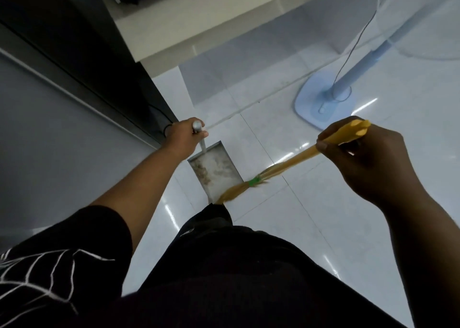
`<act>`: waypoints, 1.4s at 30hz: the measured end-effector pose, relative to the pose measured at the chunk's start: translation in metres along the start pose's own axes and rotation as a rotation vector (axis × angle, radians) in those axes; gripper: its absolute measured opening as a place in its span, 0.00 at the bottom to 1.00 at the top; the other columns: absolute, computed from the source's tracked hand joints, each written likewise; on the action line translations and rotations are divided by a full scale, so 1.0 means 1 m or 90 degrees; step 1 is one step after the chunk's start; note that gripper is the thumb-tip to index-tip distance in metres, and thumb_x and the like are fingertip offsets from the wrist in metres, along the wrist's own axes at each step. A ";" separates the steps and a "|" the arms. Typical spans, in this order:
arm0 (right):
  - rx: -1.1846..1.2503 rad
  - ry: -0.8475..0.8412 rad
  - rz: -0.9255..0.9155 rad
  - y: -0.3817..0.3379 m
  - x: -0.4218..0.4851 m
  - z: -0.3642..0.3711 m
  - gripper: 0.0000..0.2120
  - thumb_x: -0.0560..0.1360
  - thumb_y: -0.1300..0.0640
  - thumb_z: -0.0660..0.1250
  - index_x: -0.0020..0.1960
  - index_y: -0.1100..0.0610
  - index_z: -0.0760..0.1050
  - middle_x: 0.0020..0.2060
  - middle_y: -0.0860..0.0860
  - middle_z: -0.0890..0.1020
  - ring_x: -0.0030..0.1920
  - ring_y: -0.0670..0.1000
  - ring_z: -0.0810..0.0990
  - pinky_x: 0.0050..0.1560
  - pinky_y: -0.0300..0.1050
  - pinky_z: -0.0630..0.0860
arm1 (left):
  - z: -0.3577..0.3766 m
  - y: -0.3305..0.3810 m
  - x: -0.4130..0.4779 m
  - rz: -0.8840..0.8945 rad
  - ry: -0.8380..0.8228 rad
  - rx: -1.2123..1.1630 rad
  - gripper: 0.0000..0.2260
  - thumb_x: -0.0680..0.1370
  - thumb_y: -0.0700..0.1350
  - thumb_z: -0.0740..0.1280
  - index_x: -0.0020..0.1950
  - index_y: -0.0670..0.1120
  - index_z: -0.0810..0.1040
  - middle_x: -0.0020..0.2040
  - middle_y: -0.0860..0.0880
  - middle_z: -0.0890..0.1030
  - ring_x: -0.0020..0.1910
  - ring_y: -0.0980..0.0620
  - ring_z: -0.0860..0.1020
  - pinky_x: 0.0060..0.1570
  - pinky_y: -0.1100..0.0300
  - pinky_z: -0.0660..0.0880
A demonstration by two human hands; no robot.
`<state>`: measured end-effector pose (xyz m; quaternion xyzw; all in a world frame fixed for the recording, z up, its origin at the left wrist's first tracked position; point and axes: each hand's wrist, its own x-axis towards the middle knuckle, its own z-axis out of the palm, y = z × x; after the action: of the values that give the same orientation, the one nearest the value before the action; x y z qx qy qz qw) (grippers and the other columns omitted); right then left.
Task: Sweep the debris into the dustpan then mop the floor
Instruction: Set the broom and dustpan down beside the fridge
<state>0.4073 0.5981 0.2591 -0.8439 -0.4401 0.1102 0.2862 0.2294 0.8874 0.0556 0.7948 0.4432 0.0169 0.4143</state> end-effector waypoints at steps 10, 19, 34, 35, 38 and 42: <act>0.015 -0.024 -0.032 -0.002 0.095 0.048 0.05 0.75 0.56 0.71 0.47 0.58 0.80 0.39 0.48 0.82 0.36 0.44 0.78 0.43 0.24 0.70 | -0.007 -0.015 0.078 -0.040 -0.049 -0.019 0.12 0.78 0.48 0.69 0.58 0.43 0.79 0.57 0.45 0.81 0.57 0.47 0.78 0.53 0.65 0.69; 0.098 -0.097 -0.045 0.032 0.162 0.078 0.06 0.75 0.55 0.71 0.48 0.57 0.80 0.41 0.48 0.83 0.41 0.46 0.80 0.43 0.29 0.75 | 0.009 -0.029 0.137 -0.105 -0.020 -0.018 0.13 0.79 0.45 0.68 0.62 0.44 0.78 0.60 0.44 0.80 0.60 0.45 0.77 0.49 0.75 0.68; 0.049 -0.170 -0.087 0.057 0.245 0.124 0.08 0.75 0.55 0.71 0.47 0.61 0.81 0.40 0.49 0.82 0.37 0.43 0.77 0.44 0.23 0.68 | 0.030 -0.054 0.198 -0.208 0.019 -0.108 0.11 0.79 0.38 0.65 0.62 0.42 0.77 0.55 0.43 0.81 0.49 0.54 0.77 0.45 0.71 0.71; 0.049 -0.171 -0.090 0.056 0.250 0.126 0.07 0.75 0.56 0.71 0.47 0.61 0.81 0.40 0.49 0.82 0.36 0.41 0.76 0.43 0.23 0.67 | 0.032 -0.054 0.199 -0.201 0.020 -0.113 0.11 0.79 0.36 0.65 0.61 0.40 0.77 0.55 0.42 0.81 0.50 0.53 0.78 0.44 0.74 0.71; 0.048 -0.195 -0.093 0.050 0.265 0.141 0.07 0.75 0.57 0.71 0.47 0.62 0.80 0.39 0.50 0.82 0.37 0.39 0.76 0.41 0.24 0.67 | 0.033 -0.059 0.203 -0.214 0.023 -0.148 0.11 0.80 0.35 0.64 0.62 0.38 0.76 0.56 0.40 0.81 0.55 0.47 0.80 0.47 0.72 0.72; 0.029 -0.222 -0.109 0.040 0.286 0.160 0.08 0.76 0.57 0.72 0.46 0.62 0.79 0.39 0.52 0.82 0.35 0.46 0.77 0.40 0.26 0.69 | 0.033 -0.061 0.206 -0.204 0.039 -0.125 0.12 0.79 0.37 0.65 0.62 0.38 0.77 0.57 0.40 0.81 0.58 0.44 0.79 0.62 0.58 0.73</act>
<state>0.5326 0.8727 0.1245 -0.7647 -0.5505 0.2404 0.2330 0.3253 1.0305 -0.0769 0.6689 0.5727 0.0184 0.4735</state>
